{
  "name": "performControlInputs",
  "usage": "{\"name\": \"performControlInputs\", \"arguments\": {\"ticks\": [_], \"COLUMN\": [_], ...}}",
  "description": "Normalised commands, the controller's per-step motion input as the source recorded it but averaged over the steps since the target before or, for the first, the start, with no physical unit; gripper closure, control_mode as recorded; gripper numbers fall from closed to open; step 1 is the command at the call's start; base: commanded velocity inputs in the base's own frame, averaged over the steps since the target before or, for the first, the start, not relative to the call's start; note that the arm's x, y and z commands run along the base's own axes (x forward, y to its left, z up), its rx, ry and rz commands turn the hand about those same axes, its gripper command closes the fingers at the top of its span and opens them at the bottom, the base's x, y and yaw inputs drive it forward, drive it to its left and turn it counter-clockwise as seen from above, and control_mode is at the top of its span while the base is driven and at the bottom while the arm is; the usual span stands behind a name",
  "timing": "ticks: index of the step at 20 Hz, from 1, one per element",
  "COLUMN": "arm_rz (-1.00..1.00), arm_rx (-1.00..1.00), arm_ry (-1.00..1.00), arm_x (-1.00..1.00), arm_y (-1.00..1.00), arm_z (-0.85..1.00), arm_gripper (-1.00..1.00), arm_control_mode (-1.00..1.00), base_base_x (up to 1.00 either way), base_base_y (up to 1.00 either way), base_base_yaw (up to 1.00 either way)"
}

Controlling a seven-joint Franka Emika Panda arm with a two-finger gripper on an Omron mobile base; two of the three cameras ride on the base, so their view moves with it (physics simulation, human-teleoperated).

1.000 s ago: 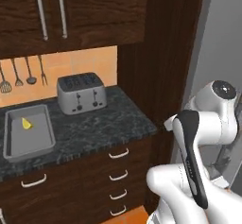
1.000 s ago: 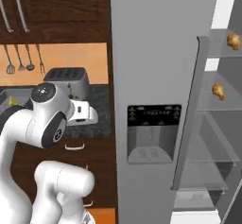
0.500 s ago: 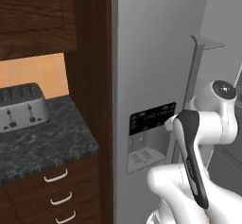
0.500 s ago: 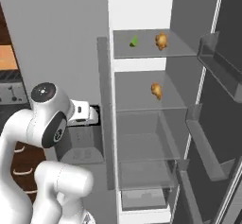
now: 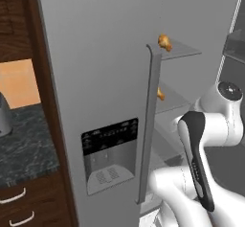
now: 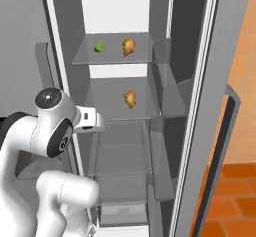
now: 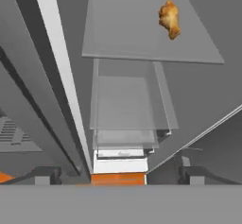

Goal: Place one lemon wedge and one chicken drumstick in each tupperware on the nearby counter, to pack two identical lunches.

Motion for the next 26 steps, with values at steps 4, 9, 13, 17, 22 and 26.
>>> {"name": "performControlInputs", "arguments": {"ticks": [4,9,13,17,22,26], "arm_rz": [0.00,0.00,0.00,0.01,0.00,0.00], "arm_rx": [0.00,0.00,0.00,0.00,0.00,0.00], "arm_ry": [0.00,0.00,0.00,0.00,0.00,0.00], "arm_x": [0.00,0.00,0.00,0.16,0.90,1.00], "arm_y": [0.00,0.00,0.00,0.00,-0.01,0.00], "arm_z": [0.00,0.00,0.00,-0.04,-0.18,-0.04], "arm_gripper": [-1.00,-1.00,-1.00,-1.00,-1.00,-1.00], "arm_control_mode": [1.00,1.00,1.00,-1.00,-1.00,-1.00], "base_base_x": [0.69,0.57,0.49,0.43,0.00,0.00], "base_base_y": [-0.18,-0.44,-0.47,-0.04,0.00,0.00], "base_base_yaw": [0.12,0.16,0.14,0.05,0.00,0.00]}}
